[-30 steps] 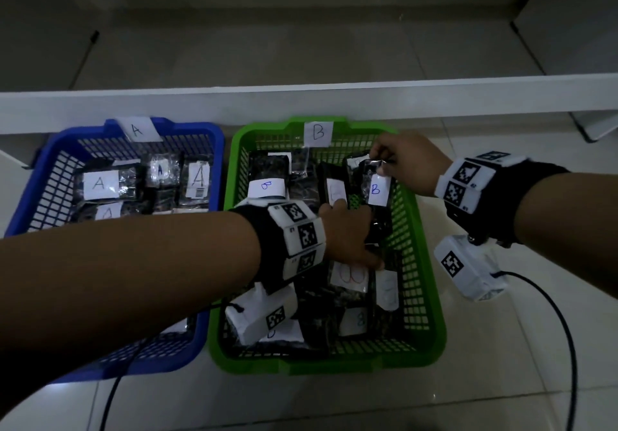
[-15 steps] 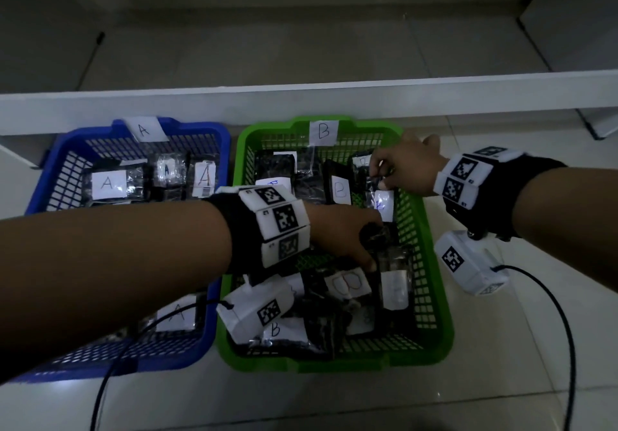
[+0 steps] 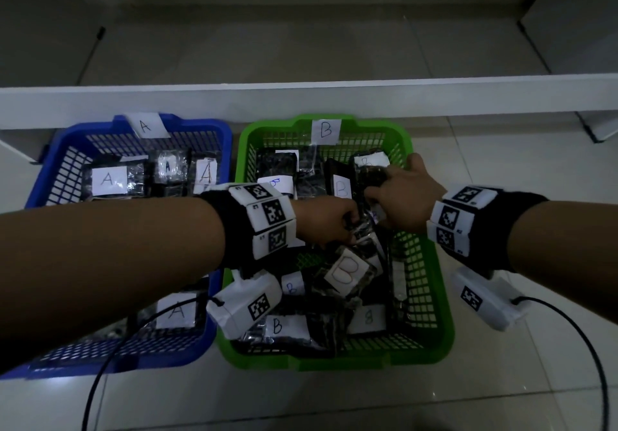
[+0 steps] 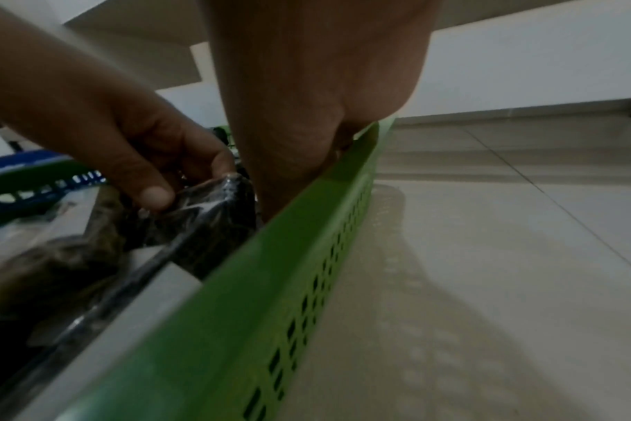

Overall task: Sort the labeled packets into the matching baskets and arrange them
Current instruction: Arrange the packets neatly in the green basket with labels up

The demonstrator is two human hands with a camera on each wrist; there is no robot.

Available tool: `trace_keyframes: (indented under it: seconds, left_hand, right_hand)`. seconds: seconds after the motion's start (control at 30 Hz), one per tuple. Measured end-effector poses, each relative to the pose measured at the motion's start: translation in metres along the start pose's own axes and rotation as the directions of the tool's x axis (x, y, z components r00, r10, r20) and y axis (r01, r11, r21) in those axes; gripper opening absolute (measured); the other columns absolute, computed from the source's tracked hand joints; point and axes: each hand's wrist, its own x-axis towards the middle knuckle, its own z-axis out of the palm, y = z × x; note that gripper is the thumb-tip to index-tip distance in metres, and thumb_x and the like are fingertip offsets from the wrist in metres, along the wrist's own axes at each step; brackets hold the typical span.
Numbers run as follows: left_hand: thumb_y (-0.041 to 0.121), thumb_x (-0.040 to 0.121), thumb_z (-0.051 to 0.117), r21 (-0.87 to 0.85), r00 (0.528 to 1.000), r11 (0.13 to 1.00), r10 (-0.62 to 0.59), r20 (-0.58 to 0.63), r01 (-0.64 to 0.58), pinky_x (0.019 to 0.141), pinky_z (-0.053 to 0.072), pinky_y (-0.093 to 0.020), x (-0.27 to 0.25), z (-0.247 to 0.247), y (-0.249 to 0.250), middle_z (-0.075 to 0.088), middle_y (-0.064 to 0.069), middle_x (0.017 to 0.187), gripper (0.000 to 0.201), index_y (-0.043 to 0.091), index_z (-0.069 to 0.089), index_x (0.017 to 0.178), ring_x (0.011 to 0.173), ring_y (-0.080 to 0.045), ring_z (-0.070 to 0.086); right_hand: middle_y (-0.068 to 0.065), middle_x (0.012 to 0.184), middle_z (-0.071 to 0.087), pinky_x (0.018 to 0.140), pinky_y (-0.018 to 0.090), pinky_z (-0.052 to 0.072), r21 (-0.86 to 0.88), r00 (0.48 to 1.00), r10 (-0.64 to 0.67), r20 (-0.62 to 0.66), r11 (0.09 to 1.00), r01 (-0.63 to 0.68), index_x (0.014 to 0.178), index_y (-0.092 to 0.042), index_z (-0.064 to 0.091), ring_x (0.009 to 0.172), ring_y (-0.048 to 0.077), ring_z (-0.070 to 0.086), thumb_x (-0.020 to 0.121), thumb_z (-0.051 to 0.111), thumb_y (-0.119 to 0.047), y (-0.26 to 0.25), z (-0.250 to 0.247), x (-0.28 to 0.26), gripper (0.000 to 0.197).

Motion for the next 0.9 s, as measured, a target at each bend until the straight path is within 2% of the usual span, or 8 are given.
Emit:
trace_keyframes:
  seconds: [0.07, 0.2, 0.37, 0.47, 0.6, 0.73, 0.8, 0.9]
  left_hand:
    - [0.020, 0.092, 0.060, 0.005, 1.000, 1.000, 0.000, -0.020, 0.001, 0.051, 0.037, -0.014, -0.001, 0.000, 0.000, 0.057, -0.010, 0.118, 0.036, 0.008, 0.049, 0.124, 0.066, -0.005, 0.046]
    - [0.016, 0.093, 0.058, -0.009, 0.999, 1.000, 0.007, -0.043, -0.007, 0.053, 0.040, -0.015, -0.002, 0.001, 0.003, 0.057, -0.010, 0.127, 0.041, 0.009, 0.050, 0.132, 0.098, -0.021, 0.058]
    - [0.013, 0.088, 0.063, -0.008, 0.996, 1.000, -0.003, -0.088, 0.003, 0.087, 0.043, -0.024, -0.003, 0.005, 0.001, 0.056, -0.006, 0.130, 0.047, 0.012, 0.050, 0.133, 0.114, -0.021, 0.054]
    - [0.011, 0.086, 0.063, -0.133, 0.983, 0.991, -0.036, -0.182, 0.012, 0.089, 0.046, -0.028, -0.005, 0.007, -0.003, 0.059, -0.007, 0.121, 0.038, 0.013, 0.052, 0.122, 0.110, -0.023, 0.056]
    - [0.011, 0.085, 0.062, -0.211, 0.975, 0.977, -0.063, -0.211, 0.018, 0.082, 0.050, -0.033, -0.013, -0.004, -0.006, 0.057, -0.005, 0.105, 0.026, 0.016, 0.048, 0.106, 0.095, -0.021, 0.057]
    - [0.010, 0.086, 0.060, -0.371, 0.941, 0.929, -0.127, -0.314, 0.002, 0.071, 0.050, -0.028, -0.022, -0.014, -0.011, 0.060, -0.010, 0.101, 0.025, 0.010, 0.046, 0.107, 0.084, -0.017, 0.057]
    - [0.004, 0.087, 0.057, -0.545, 0.921, 0.838, -0.191, -0.340, -0.027, 0.070, 0.053, -0.031, -0.024, -0.017, -0.011, 0.058, -0.014, 0.103, 0.029, 0.006, 0.045, 0.113, 0.082, -0.020, 0.057]
    - [-0.005, 0.088, 0.051, -0.704, 0.906, 0.706, -0.240, -0.348, -0.083, 0.075, 0.055, -0.039, -0.025, -0.021, -0.010, 0.056, -0.021, 0.113, 0.031, 0.010, 0.044, 0.115, 0.087, -0.027, 0.059]
  right_hand:
    - [0.000, 0.107, 0.065, 0.110, 0.056, 0.007, -0.032, 1.000, -0.007, 0.004, 0.999, 0.007, 0.120, -0.023, 0.050, 0.121, 0.025, 0.046, 0.082, 0.060, -0.041, -0.001, 0.001, 0.001, 0.043]
    - [0.004, 0.109, 0.064, 0.111, 0.056, 0.004, 0.036, 0.996, 0.066, -0.067, 0.997, -0.064, 0.130, -0.018, 0.040, 0.116, 0.025, 0.052, 0.084, 0.059, -0.032, -0.005, 0.003, 0.003, 0.052]
    - [0.001, 0.100, 0.066, 0.101, 0.046, 0.020, 0.071, 0.989, 0.088, -0.116, 0.994, -0.080, 0.118, -0.022, 0.048, 0.109, 0.024, 0.050, 0.084, 0.056, -0.038, -0.003, 0.003, 0.001, 0.038]
    - [-0.002, 0.099, 0.064, 0.095, 0.041, 0.024, 0.229, 0.988, 0.134, -0.076, 0.967, -0.113, 0.108, -0.030, 0.057, 0.110, 0.023, 0.048, 0.085, 0.052, -0.041, 0.006, -0.006, 0.004, 0.026]
    - [0.001, 0.104, 0.068, 0.088, 0.032, 0.040, 0.632, 0.969, 0.235, -0.071, 0.762, -0.139, 0.102, -0.024, 0.067, 0.100, 0.023, 0.058, 0.092, 0.047, -0.025, 0.018, -0.024, 0.006, 0.023]
    - [0.003, 0.092, 0.072, 0.087, 0.033, 0.044, 0.886, 0.979, 0.201, 0.027, 0.448, -0.117, 0.092, -0.021, 0.069, 0.092, 0.023, 0.064, 0.093, 0.048, -0.044, 0.026, -0.040, 0.006, 0.031]
    - [0.004, 0.101, 0.070, 0.082, 0.027, 0.043, 0.911, 0.986, 0.141, 0.091, 0.389, -0.139, 0.109, -0.017, 0.067, 0.096, 0.021, 0.063, 0.090, 0.052, -0.046, 0.029, -0.047, 0.003, 0.039]
    - [0.000, 0.113, 0.065, 0.083, 0.022, 0.040, 0.902, 0.990, 0.085, 0.113, 0.409, -0.138, 0.113, -0.020, 0.067, 0.103, 0.018, 0.058, 0.085, 0.063, -0.038, 0.034, -0.054, 0.002, 0.033]
